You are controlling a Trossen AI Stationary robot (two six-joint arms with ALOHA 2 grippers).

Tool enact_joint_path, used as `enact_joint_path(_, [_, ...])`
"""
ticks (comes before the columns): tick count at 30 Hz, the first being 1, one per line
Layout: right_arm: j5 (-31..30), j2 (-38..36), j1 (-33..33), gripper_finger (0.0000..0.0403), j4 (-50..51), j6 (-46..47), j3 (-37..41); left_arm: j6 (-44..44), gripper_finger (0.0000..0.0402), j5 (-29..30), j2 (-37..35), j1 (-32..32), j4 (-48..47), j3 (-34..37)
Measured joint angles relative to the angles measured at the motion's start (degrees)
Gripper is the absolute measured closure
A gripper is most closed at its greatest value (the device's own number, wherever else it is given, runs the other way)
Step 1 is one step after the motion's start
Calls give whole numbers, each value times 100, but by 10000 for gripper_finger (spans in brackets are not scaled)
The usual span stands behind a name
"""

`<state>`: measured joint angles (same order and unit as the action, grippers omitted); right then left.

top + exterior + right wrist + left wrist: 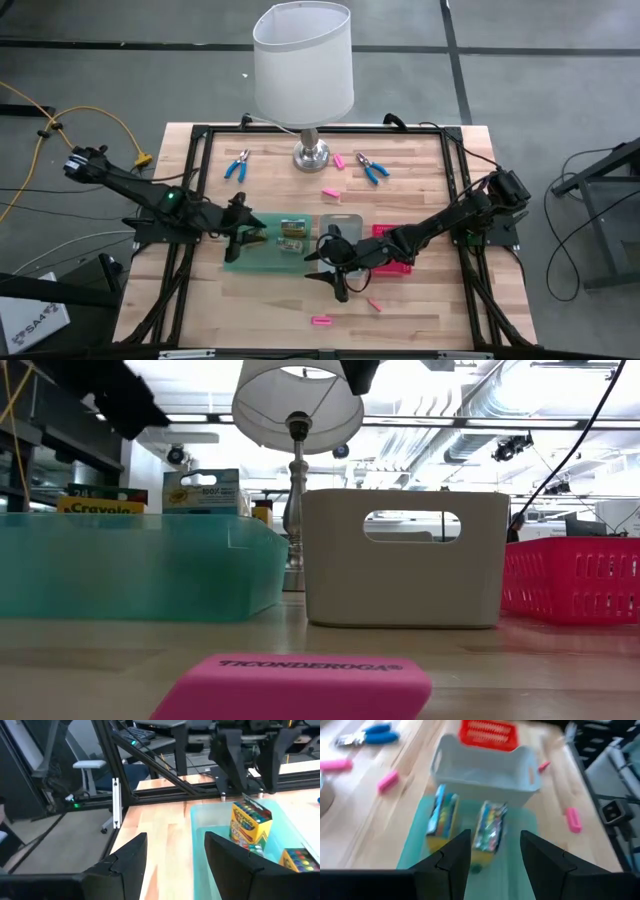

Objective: Pick & Place School Supplies
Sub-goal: Put the blue hole puncher into the gray bin

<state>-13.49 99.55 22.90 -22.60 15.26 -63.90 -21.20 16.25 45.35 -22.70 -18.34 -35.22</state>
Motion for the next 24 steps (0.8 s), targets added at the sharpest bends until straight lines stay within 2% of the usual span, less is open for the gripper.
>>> enact_joint_path(8, [189,0,0,213,250,207,0,119,236,-2,66,-471,591,0])
enact_joint_path(15, [293,-2,195,213,380,-528,0,236,236,0,467,-978,1203,0])
enact_joint_path(24, [-274,-433,636,213,1774,145,0,245,236,4,1092,-1264,1893,0])
